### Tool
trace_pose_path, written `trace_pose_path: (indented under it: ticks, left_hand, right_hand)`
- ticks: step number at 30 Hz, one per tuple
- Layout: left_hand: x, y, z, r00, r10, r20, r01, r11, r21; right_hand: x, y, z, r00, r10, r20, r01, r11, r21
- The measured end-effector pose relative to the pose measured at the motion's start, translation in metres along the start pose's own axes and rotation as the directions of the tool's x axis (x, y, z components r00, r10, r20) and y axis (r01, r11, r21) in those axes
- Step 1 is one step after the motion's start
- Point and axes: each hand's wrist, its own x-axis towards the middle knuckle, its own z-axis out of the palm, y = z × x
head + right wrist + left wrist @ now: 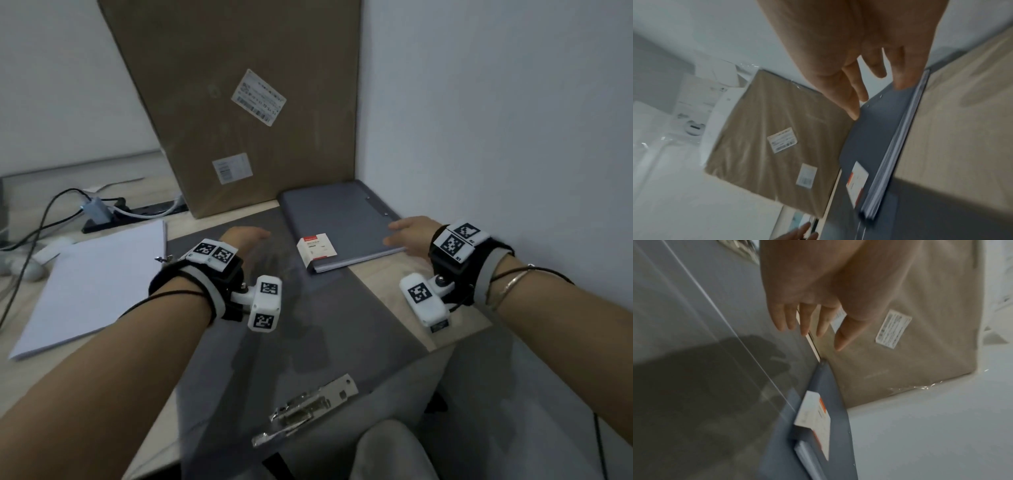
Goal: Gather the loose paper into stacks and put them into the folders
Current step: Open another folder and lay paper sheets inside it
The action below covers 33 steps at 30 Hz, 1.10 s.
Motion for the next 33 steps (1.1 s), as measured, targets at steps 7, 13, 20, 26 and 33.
trace_pose_path:
  ticks: [7, 13, 20, 26, 33]
  left_hand:
    - [-0.062, -0.093, -0.081, 0.982, -0.096, -0.162, 0.106, 0.993, 0.054]
    - [-0.091, -0.125, -0.091, 0.985, -0.128, -0.118, 0.127, 0.992, -0.013]
    - [-0.085, -0.115, -0.099, 0.975, -0.216, -0.055, 0.179, 0.906, -0.383]
    - [-0.085, -0.101, -0.099, 0.968, -0.239, 0.072, 0.243, 0.832, -0.499]
    - [-0.085, -0.096, -0.092, 0.993, -0.021, 0.115, 0.078, 0.851, -0.52]
  right_hand:
    - [-0.088, 0.01, 0.041, 0.973, -0.018, 0.232, 0.096, 0.938, -0.332]
    - [-0.115, 0.022, 0.067, 0.965, -0.017, 0.264, 0.119, 0.919, -0.376]
    - [-0.118, 0.027, 0.062, 0.975, -0.003, 0.222, 0.063, 0.961, -0.268]
    - [-0.112, 0.039, 0.065, 0.972, 0.01, 0.234, 0.011, 0.996, -0.092]
    - [-0.098, 0.054, 0.07, 0.973, -0.028, 0.228, 0.037, 0.999, -0.034]
